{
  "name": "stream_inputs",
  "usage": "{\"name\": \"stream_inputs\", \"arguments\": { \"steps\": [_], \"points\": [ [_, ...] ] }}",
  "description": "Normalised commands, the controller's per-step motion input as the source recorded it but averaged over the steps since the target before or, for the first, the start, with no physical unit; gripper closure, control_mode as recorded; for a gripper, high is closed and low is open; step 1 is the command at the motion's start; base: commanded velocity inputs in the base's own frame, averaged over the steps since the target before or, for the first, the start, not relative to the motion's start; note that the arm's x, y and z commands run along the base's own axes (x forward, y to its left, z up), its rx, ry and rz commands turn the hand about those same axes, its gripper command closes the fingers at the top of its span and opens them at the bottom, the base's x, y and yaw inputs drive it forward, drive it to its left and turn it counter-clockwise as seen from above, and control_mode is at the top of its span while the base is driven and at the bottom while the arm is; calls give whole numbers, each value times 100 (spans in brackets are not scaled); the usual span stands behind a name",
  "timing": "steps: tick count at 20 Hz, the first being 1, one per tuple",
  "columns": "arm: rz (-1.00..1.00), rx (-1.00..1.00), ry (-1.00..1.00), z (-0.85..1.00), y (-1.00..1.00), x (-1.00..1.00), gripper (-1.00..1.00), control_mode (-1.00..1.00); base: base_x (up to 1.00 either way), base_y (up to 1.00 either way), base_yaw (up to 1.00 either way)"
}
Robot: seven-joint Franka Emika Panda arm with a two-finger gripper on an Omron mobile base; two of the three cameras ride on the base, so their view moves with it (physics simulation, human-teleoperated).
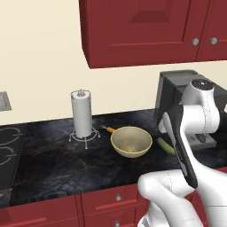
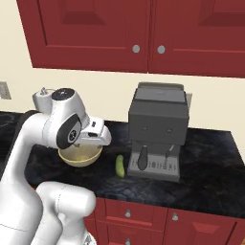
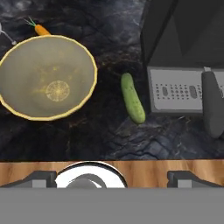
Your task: Place the two vegetables and bowl onto the tray for setting up a vegetable dip station.
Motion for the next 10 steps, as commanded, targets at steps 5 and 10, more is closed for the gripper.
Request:
{"name": "stream_inputs", "arguments": {
  "steps": [5, 10],
  "points": [
    [0, -4, 0, -45, -20, 21, -100, -100, 0, 0, 0],
    [0, 0, 0, -50, -24, 11, -100, -100, 0, 0, 0]
  ]
}}
